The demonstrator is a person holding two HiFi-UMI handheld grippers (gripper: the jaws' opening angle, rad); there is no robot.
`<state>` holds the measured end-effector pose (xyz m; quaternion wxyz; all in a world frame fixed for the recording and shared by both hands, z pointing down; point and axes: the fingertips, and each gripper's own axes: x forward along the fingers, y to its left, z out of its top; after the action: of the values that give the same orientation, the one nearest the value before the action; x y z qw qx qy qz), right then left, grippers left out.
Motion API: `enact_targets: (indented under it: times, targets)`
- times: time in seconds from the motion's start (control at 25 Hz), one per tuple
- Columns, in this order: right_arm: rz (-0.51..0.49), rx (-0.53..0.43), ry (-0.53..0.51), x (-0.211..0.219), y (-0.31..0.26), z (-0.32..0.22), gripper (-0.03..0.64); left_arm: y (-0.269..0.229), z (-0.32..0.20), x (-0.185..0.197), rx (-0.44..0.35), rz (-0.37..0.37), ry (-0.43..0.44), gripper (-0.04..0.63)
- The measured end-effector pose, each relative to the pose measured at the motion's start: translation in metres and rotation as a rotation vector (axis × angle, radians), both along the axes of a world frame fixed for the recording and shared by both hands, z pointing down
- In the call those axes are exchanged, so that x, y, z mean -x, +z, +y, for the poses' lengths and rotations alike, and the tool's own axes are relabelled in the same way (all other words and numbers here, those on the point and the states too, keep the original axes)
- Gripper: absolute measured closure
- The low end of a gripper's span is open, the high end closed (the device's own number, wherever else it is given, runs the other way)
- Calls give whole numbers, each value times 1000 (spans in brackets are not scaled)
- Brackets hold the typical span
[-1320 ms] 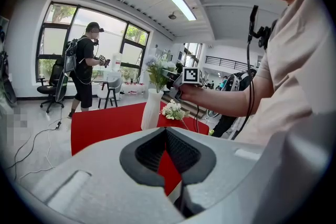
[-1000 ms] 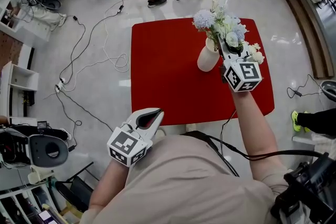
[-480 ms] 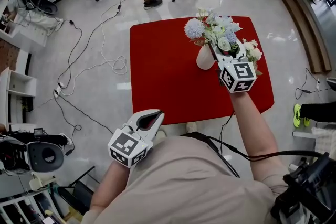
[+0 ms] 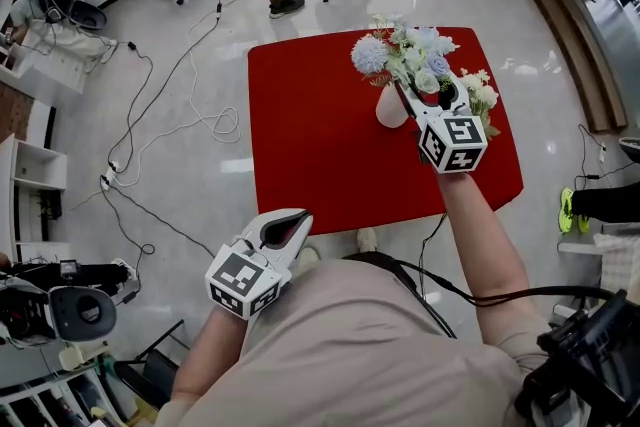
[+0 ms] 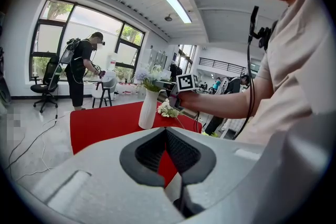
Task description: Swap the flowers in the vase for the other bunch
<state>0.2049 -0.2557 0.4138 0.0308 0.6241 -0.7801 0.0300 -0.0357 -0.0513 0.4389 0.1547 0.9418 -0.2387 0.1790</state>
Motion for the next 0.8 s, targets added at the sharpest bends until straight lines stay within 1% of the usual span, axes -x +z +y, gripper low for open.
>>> enact_targets:
  times: [0.4, 0.64, 0.8]
  targets:
    - [-10, 25, 48, 0, 6, 14, 264, -1, 7, 14, 2, 9, 27, 588]
    - [-11, 44, 83, -1, 11, 30, 255, 1, 14, 20, 12, 21, 62, 588]
    - [-11, 57, 113, -1, 14, 48, 255, 2, 23, 23, 22, 36, 101, 588]
